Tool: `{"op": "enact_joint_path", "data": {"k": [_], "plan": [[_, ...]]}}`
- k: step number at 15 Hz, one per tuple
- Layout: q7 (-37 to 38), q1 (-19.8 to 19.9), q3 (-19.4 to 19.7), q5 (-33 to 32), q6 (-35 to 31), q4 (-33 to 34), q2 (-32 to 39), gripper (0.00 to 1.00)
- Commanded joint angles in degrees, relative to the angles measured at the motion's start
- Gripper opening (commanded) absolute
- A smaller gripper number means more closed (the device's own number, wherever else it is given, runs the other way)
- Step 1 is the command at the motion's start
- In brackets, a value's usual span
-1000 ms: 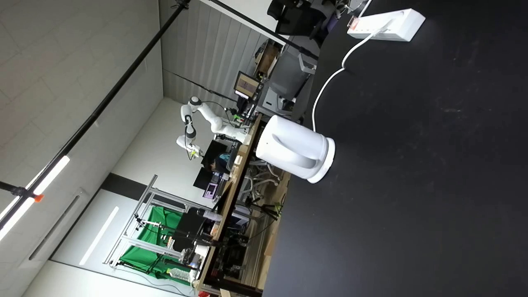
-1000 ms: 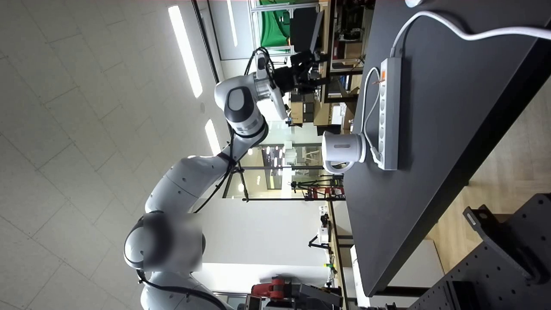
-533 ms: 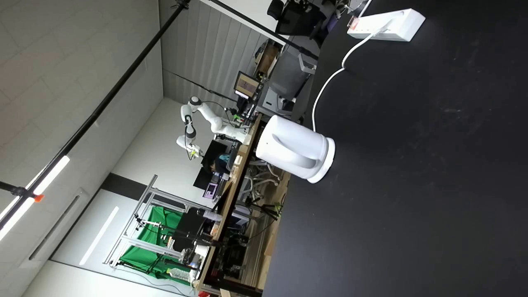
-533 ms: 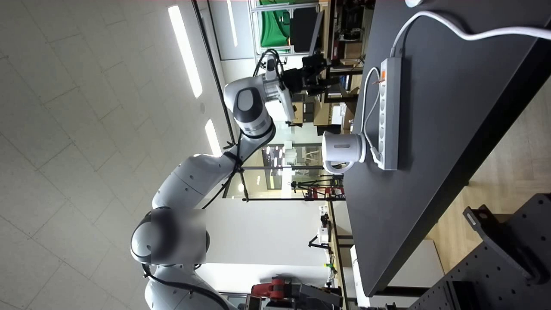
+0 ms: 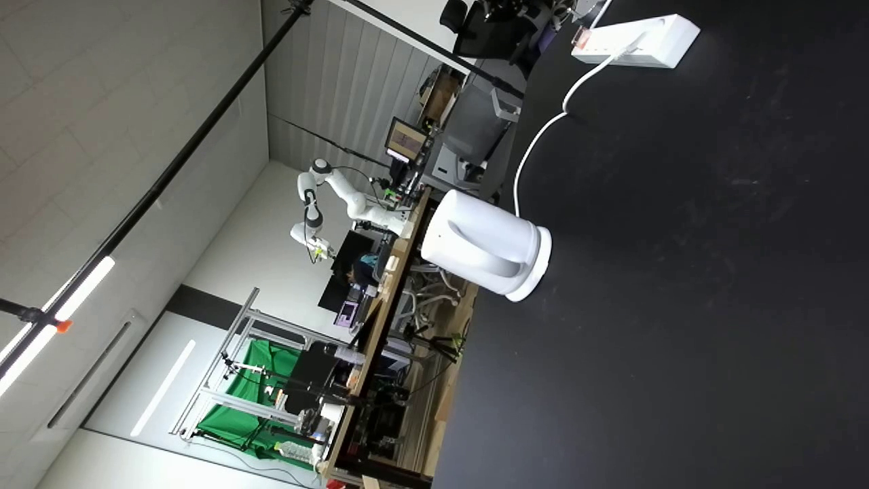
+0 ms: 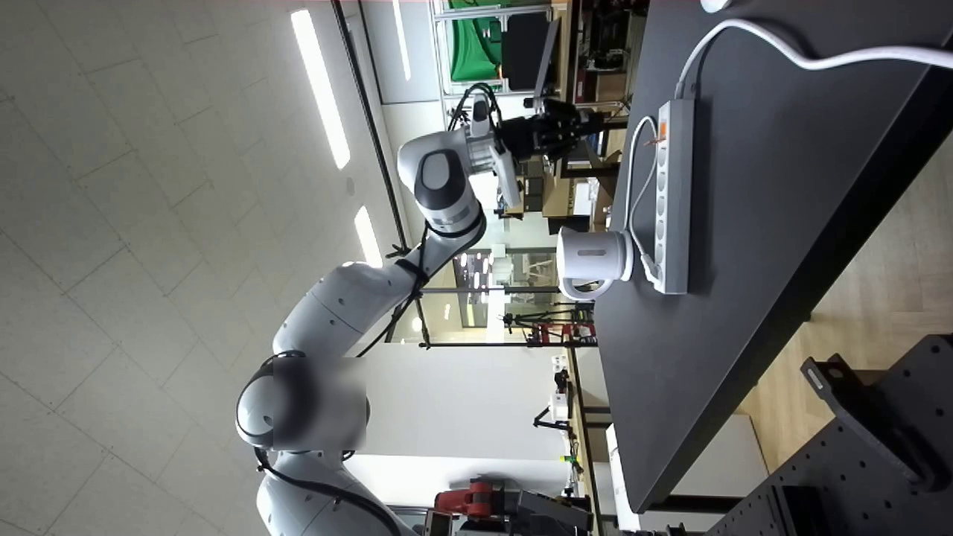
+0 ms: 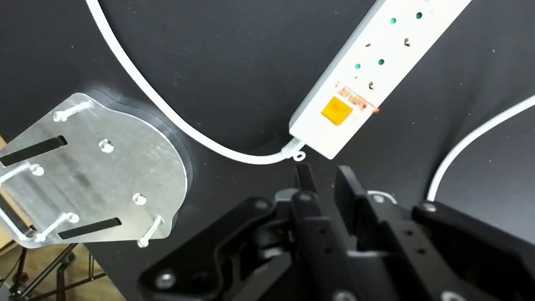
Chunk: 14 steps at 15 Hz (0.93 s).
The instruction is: Turn the switch of the extension cord
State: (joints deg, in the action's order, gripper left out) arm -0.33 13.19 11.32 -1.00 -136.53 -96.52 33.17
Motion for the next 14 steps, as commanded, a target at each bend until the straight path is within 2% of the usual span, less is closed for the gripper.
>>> {"op": "enact_joint_path", "data": {"k": [1,14], "plan": [[0.92,0.94,-1.05,1.52,-0.21,2.35,1.96,0.0],[1.38,1.98,-2.44,7.19,-2.62,3.81,7.29,0.0]]}}
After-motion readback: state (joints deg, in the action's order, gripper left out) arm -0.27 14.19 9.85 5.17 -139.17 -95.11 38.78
